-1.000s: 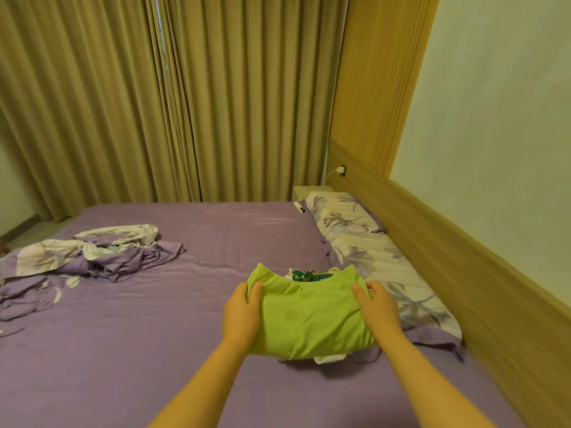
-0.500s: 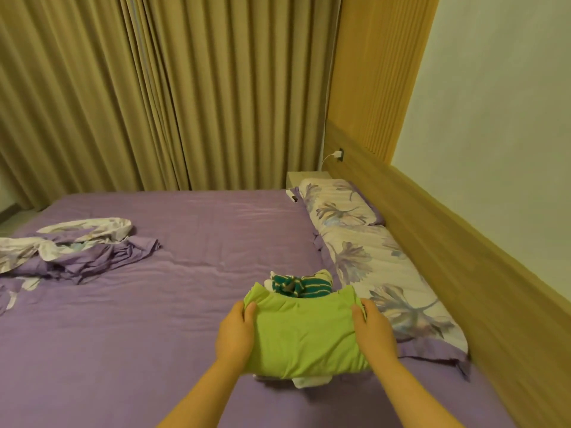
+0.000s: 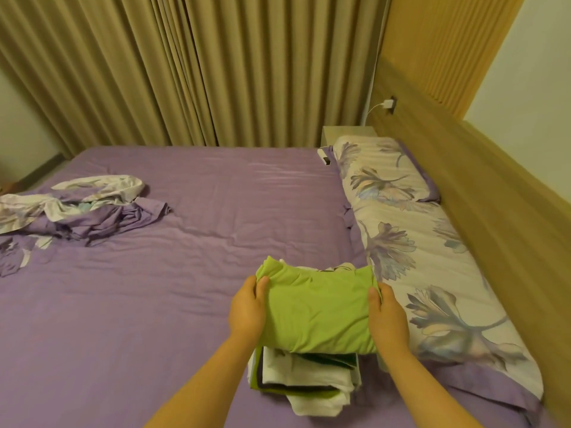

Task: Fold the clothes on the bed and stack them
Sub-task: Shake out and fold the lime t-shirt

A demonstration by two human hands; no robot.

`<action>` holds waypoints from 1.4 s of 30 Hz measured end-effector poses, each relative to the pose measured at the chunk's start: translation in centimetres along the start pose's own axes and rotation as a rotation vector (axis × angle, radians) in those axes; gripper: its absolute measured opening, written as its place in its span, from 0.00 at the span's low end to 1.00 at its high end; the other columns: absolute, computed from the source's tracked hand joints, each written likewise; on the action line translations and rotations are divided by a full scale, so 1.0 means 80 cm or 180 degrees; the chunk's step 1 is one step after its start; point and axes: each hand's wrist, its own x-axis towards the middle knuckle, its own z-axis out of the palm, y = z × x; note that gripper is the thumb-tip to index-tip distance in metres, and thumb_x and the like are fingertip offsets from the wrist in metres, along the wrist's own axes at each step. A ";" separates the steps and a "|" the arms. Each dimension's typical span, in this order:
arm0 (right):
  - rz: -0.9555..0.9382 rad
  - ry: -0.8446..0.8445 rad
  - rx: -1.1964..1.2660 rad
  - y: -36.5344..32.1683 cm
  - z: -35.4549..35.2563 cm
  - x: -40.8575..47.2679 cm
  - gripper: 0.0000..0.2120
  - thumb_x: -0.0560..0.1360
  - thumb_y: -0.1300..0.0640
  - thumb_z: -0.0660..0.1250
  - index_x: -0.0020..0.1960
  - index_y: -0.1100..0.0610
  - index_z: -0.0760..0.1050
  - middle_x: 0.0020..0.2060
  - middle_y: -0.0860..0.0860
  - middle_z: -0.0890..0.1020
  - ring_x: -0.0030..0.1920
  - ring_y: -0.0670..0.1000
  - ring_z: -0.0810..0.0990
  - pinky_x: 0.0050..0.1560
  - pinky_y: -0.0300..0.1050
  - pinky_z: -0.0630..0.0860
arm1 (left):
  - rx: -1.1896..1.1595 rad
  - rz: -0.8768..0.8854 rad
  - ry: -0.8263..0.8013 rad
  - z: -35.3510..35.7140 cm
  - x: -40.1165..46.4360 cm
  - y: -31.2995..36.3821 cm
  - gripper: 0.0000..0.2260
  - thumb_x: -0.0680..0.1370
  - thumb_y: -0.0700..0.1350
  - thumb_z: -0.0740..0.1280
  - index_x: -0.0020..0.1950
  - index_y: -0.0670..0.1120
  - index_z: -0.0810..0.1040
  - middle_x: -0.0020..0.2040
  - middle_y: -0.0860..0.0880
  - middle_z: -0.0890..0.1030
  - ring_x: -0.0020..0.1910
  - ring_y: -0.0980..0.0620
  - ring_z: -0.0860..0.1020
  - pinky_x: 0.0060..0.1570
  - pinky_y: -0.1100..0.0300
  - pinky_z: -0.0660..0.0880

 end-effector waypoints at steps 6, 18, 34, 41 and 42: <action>0.0168 -0.0371 0.0294 0.037 0.065 0.032 0.23 0.78 0.40 0.53 0.65 0.55 0.69 0.49 0.52 0.79 0.45 0.54 0.76 0.45 0.48 0.72 | 0.0424 -0.0578 -0.0325 0.038 0.046 -0.056 0.15 0.81 0.58 0.56 0.55 0.47 0.72 0.51 0.46 0.79 0.55 0.40 0.76 0.47 0.53 0.68; 0.1175 -0.0904 0.0210 0.146 0.131 0.091 0.57 0.56 0.17 0.54 0.76 0.48 0.51 0.72 0.54 0.65 0.70 0.59 0.66 0.69 0.60 0.64 | 0.0682 -0.1373 -0.0909 0.119 0.074 -0.124 0.43 0.67 0.73 0.58 0.74 0.47 0.61 0.71 0.41 0.66 0.70 0.40 0.64 0.68 0.44 0.62; 0.2245 -0.2021 0.2030 0.235 0.181 0.104 0.54 0.53 0.29 0.75 0.73 0.42 0.60 0.65 0.49 0.75 0.61 0.52 0.77 0.61 0.49 0.73 | -0.0323 -0.2331 -0.1629 0.160 0.132 -0.233 0.65 0.49 0.79 0.68 0.78 0.54 0.47 0.73 0.47 0.65 0.70 0.42 0.67 0.69 0.43 0.65; 0.2161 -0.2065 0.1932 0.241 0.186 0.113 0.57 0.49 0.28 0.75 0.73 0.41 0.58 0.66 0.48 0.73 0.61 0.51 0.76 0.58 0.47 0.74 | -0.0523 -0.2074 -0.1867 0.159 0.143 -0.252 0.59 0.52 0.78 0.69 0.76 0.60 0.47 0.72 0.50 0.66 0.67 0.46 0.70 0.68 0.44 0.66; 0.2125 -0.2035 0.1940 0.241 0.188 0.113 0.57 0.49 0.28 0.75 0.73 0.41 0.58 0.66 0.48 0.73 0.61 0.51 0.76 0.57 0.46 0.73 | -0.0552 -0.2005 -0.1866 0.158 0.142 -0.252 0.58 0.52 0.78 0.69 0.76 0.60 0.48 0.71 0.50 0.67 0.66 0.46 0.71 0.68 0.44 0.67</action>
